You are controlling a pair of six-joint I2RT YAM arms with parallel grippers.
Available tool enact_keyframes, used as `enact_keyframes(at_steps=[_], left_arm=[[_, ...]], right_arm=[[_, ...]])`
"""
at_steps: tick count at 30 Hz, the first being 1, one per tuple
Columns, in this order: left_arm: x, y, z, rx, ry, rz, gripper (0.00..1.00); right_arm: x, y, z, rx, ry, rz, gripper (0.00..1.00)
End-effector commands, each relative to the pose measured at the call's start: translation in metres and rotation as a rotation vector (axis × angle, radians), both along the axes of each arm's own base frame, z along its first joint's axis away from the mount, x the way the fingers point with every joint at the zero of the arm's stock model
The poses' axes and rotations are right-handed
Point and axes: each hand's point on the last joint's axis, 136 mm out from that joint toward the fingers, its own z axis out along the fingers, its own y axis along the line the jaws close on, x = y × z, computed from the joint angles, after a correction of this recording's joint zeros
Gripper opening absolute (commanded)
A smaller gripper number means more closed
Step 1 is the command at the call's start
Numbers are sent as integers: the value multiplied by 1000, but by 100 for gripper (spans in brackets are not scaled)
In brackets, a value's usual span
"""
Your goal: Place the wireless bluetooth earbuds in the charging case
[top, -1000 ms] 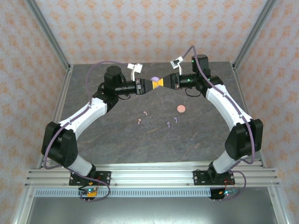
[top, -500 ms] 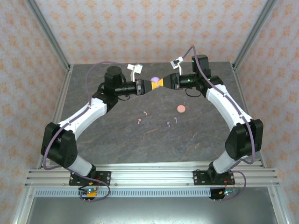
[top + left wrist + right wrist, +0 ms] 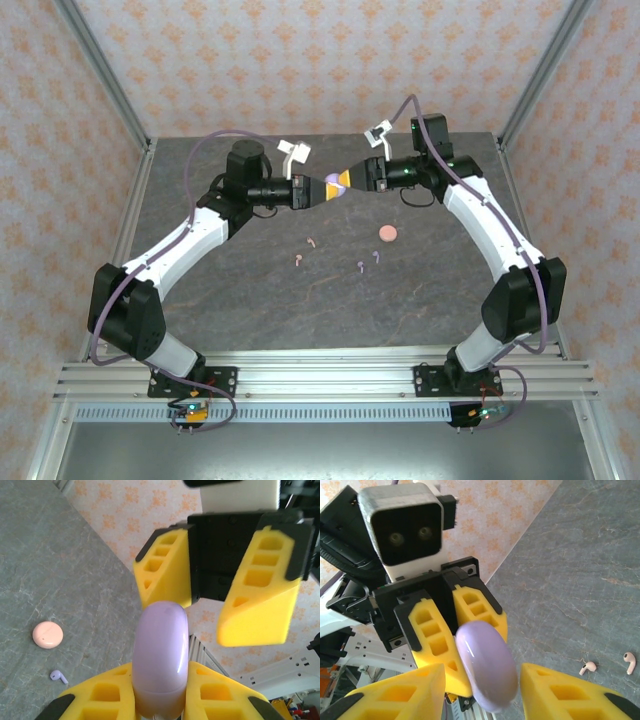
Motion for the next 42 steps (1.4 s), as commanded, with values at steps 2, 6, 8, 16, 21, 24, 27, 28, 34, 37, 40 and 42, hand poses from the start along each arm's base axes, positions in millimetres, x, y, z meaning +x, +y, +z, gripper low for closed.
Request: enact_keyframes(at_steps=[2, 6, 8, 16, 21, 24, 27, 28, 34, 37, 40, 42], left_arm=[[-15, -4, 27, -18, -77, -55, 12], [-16, -5, 29, -20, -81, -59, 12], [-16, -6, 29, -20, -80, -63, 12], [-15, -5, 29, -16, -78, -44, 18], [-11, 1, 35, -44, -84, -1, 36], [-7, 10, 40, -74, -80, 40, 43], [-8, 11, 40, -84, -82, 42, 44], [-8, 11, 42, -89, -83, 39, 44], [-6, 8, 42, -114, -77, 36, 42], [-4, 7, 40, -112, -71, 37, 41], [-3, 5, 40, -112, -72, 34, 39], [-3, 3, 39, -107, -71, 28, 37]], right_arm=[[-9, 7, 6, 3, -24, 64, 44], [-10, 9, 4, 0, -22, 76, 44], [-10, 9, 3, -3, -21, 76, 42], [-3, 7, 9, -2, -48, 15, 23], [3, 3, 14, 29, -51, -28, 19], [3, 2, 14, 35, -44, -39, 18], [3, 2, 18, 52, -41, -43, 18], [3, 3, 19, 58, -39, -42, 18], [2, 4, 21, 75, -29, -46, 18], [1, 5, 21, 77, -28, -43, 18], [-1, 7, 21, 79, -24, -36, 18], [-1, 8, 20, 78, -20, -36, 18]])
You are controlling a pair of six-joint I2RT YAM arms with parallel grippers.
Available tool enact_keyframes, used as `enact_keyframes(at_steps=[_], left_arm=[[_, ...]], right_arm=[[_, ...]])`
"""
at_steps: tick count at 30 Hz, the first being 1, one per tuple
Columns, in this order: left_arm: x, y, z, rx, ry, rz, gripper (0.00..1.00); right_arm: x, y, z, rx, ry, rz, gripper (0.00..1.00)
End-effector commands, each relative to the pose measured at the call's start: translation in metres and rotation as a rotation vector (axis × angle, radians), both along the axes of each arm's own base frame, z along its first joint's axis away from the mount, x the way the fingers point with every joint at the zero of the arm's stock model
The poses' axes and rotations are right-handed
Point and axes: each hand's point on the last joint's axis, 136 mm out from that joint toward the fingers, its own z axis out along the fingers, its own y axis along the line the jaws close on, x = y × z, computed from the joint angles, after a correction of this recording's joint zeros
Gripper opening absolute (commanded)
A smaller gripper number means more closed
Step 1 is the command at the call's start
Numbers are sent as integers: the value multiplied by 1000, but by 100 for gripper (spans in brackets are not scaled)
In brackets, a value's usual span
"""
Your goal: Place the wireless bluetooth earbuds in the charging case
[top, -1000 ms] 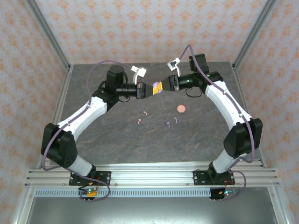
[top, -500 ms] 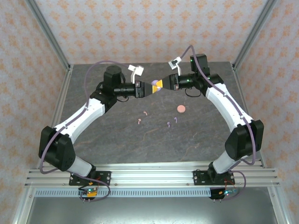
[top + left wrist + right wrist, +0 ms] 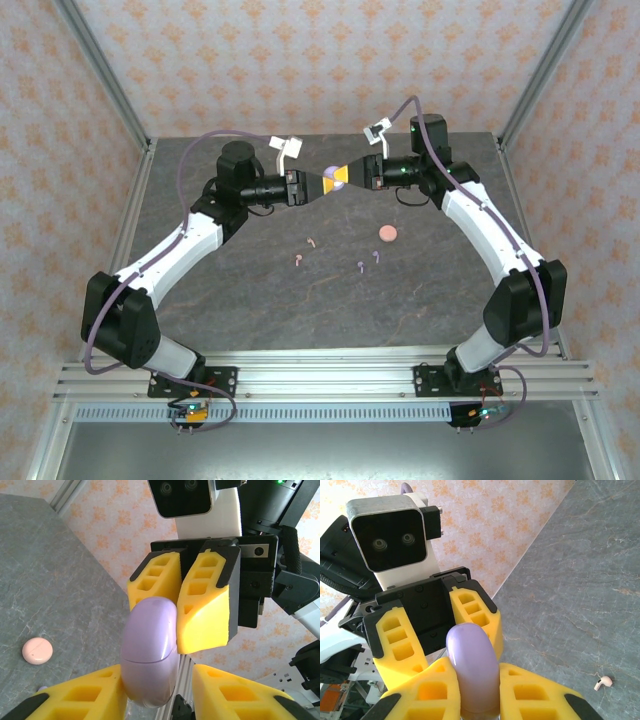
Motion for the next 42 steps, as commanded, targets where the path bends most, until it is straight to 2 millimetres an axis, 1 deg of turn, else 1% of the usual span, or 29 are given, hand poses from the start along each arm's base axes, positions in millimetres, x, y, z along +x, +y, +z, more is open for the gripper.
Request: enact_keyframes(at_steps=[1, 4, 9, 20, 22, 25, 26, 29, 31, 34, 38, 40, 42], left_arm=[[-2, -5, 15, -22, -58, -20, 36], [0, -7, 13, -19, -54, -20, 33], [0, -9, 13, -19, -52, -25, 33], [0, -15, 14, -17, -56, -37, 34], [0, -15, 14, -15, -56, -37, 29], [0, -15, 13, -11, -56, -34, 17], [0, -15, 13, -5, -57, -33, 15], [1, -12, 6, 37, -64, -17, 13], [2, -10, 2, 70, -95, -5, 10], [2, -8, -3, 102, -143, 2, 10], [2, -8, -6, 120, -225, 3, 10], [1, -8, -7, 125, -310, 20, 9], [-6, -8, -6, 131, -414, 16, 8]], right_arm=[[-5, 1, 13, 20, -52, 0, 18], [-6, 1, 14, 23, -51, 7, 18], [-7, 1, 12, 18, -45, 12, 18], [-17, 6, 11, 5, -49, 55, 18], [-19, 5, 10, 1, -49, 56, 18], [-19, 5, 9, -9, -54, 55, 19], [-18, 4, 8, -17, -54, 48, 20], [-15, 0, 5, -51, -66, 5, 29], [-11, -4, 4, -85, -77, -40, 38], [-8, -9, 2, -120, -93, -82, 47], [-5, -16, -2, -182, -100, -128, 51], [-7, -17, -3, -195, -106, -125, 51], [-10, -17, -2, -198, -111, -119, 52]])
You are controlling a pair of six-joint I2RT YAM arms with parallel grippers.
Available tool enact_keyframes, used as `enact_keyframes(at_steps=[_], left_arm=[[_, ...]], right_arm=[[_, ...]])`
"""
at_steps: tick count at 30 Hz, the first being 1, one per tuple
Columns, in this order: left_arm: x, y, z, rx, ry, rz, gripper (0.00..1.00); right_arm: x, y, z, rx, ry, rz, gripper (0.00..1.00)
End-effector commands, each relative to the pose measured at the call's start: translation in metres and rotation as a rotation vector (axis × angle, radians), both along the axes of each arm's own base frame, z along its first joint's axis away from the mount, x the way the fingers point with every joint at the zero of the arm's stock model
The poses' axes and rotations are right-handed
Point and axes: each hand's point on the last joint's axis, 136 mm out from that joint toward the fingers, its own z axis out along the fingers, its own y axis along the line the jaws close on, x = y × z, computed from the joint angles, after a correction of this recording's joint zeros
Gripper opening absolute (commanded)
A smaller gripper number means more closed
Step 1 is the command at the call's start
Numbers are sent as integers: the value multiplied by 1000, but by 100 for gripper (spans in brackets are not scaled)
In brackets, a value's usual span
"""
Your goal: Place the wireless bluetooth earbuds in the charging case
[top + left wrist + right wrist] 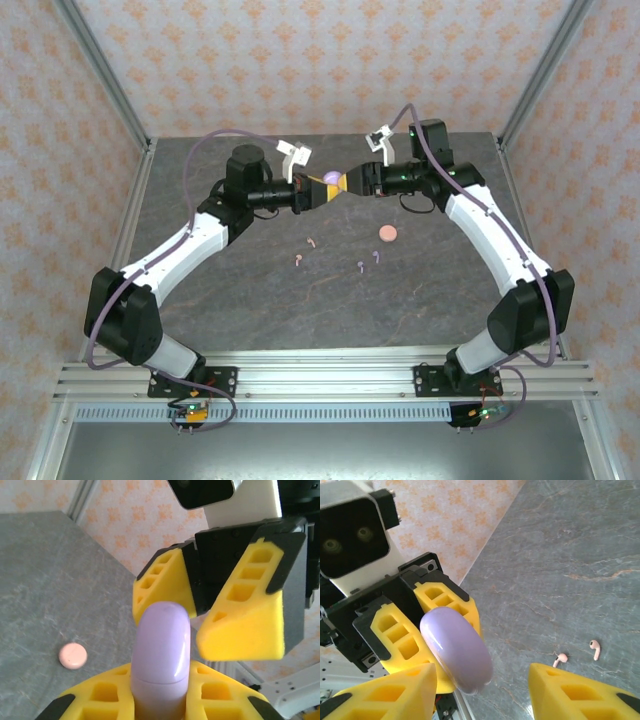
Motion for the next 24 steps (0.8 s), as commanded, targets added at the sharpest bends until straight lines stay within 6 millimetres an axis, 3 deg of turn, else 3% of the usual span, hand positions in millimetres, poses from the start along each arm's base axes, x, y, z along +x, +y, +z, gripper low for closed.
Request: enact_keyframes(at_steps=[1, 11, 24], left_arm=[[-13, -1, 18, 24, -258, -8, 8], [-21, -5, 10, 89, -309, -66, 5], [-33, -9, 18, 64, -338, -116, 3]], right_arm=[[-9, -3, 18, -25, -72, 3, 53], [-26, 7, 16, -43, -77, 83, 56], [-10, 0, 6, -111, -77, -6, 57]])
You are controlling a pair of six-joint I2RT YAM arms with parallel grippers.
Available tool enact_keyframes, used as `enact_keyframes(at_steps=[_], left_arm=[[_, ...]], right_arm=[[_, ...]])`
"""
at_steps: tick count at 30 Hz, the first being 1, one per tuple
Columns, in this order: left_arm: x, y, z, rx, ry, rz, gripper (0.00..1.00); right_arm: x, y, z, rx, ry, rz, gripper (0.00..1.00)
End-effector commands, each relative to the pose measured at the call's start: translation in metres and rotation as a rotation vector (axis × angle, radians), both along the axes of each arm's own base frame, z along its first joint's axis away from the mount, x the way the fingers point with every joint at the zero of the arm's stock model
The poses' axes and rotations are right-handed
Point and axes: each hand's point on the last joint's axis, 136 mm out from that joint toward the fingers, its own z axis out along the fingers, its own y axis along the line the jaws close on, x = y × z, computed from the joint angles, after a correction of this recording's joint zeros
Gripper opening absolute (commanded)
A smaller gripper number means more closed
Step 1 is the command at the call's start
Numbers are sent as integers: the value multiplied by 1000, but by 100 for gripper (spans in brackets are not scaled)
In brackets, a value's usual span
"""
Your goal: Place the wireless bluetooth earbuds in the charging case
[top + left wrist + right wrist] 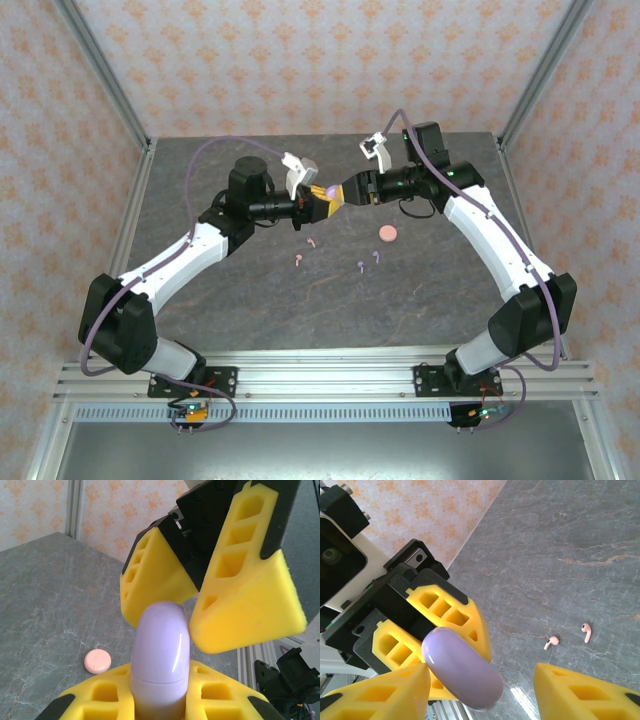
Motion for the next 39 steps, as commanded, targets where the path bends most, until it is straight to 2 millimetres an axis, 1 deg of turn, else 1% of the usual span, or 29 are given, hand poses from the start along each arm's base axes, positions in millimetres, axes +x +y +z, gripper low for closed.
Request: enact_keyframes(at_steps=[1, 6, 13, 16, 22, 24, 27, 29, 32, 36, 39], left_arm=[[-18, -4, 28, -30, -105, -70, 3], [-26, -7, 26, -10, -113, -96, 3], [-26, -8, 25, -4, -107, -96, 3], [-26, -9, 24, -2, -103, -96, 3], [-13, -7, 12, 14, -64, -37, 2], [-8, -5, 7, 10, -51, -6, 2], [-2, -2, -1, -6, -28, 30, 2], [-2, -1, -5, -18, -15, 43, 2], [-4, 2, -8, -34, 7, 62, 2], [-9, 8, -10, -61, 16, 88, 2], [-15, 10, -13, -67, 30, 100, 2]], right_arm=[[7, -5, 12, -24, -56, -47, 57], [16, -8, 12, -38, -61, -95, 57], [23, -12, 10, -65, -66, -141, 57], [25, -15, 9, -77, -68, -162, 59], [29, -24, 16, -90, -100, -228, 62], [32, -31, 19, -97, -108, -272, 62], [37, -46, 14, -121, -103, -349, 62], [42, -60, 3, -152, -82, -403, 62], [45, -80, -23, -231, -21, -463, 60], [36, -92, -63, -327, 66, -474, 60], [27, -96, -93, -373, 142, -469, 57]])
